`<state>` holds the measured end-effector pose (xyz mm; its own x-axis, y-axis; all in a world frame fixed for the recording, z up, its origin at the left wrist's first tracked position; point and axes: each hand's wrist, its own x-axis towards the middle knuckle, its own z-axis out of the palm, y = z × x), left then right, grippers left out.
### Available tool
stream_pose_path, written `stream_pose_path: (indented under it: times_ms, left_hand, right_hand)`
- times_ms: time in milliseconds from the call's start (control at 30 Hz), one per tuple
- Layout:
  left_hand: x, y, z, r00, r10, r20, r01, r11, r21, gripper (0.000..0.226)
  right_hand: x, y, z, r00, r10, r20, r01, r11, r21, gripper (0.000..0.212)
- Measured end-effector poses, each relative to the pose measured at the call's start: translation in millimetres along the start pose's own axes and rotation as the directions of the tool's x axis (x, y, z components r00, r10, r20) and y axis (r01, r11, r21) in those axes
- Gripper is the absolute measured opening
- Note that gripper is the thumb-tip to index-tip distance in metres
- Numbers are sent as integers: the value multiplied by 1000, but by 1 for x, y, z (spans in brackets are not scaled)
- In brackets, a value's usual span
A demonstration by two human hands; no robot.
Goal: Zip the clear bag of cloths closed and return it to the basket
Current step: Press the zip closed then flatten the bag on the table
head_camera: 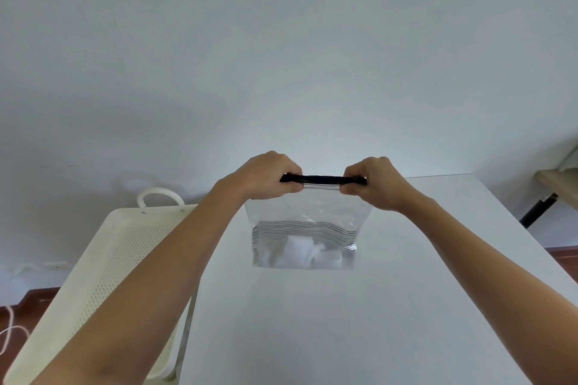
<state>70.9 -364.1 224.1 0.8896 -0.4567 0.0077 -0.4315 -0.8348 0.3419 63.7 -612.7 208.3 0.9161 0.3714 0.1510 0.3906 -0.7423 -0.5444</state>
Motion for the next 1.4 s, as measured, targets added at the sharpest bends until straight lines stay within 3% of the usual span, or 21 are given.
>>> stream_pose_path:
  times_ms: [167,433,633,800,867,1000,1233,1400]
  left_hand:
    - [3,5,5,999,20,-25,-19,1000,19,19]
    - [2,8,5,998,17,-60,-15,999,32,19]
    - [2,11,5,997,39,-60,-34,996,77,17]
    - [2,13,7,998,26,-56,-24,998,51,18]
    - [3,12,9,998,22,-51,-19,998,63,20]
    - [3,12,10,998,24,-51,-21,998,66,20]
    - [3,17,13,996,65,-65,-57,992,108,20]
    - [4,16,15,992,74,-107,-64,994,91,20]
  right_hand:
    - [2,-3,4,998,-24,57,29,996,-84,11]
    - [1,-3,8,999,-49,-7,50,998,49,4]
    - [1,-11,9,999,-10,-33,10,1000,-3,11]
    - [2,-13,7,1000,2,25,-1,1000,-14,16]
    - [2,-12,6,998,-1,62,1,1000,-11,7]
    - [0,-10,5,997,-26,66,19,995,96,7]
    - [1,-15,10,1000,-14,-11,15,1000,12,15]
    - [3,-15,11,993,-63,-98,48,989,-143,16]
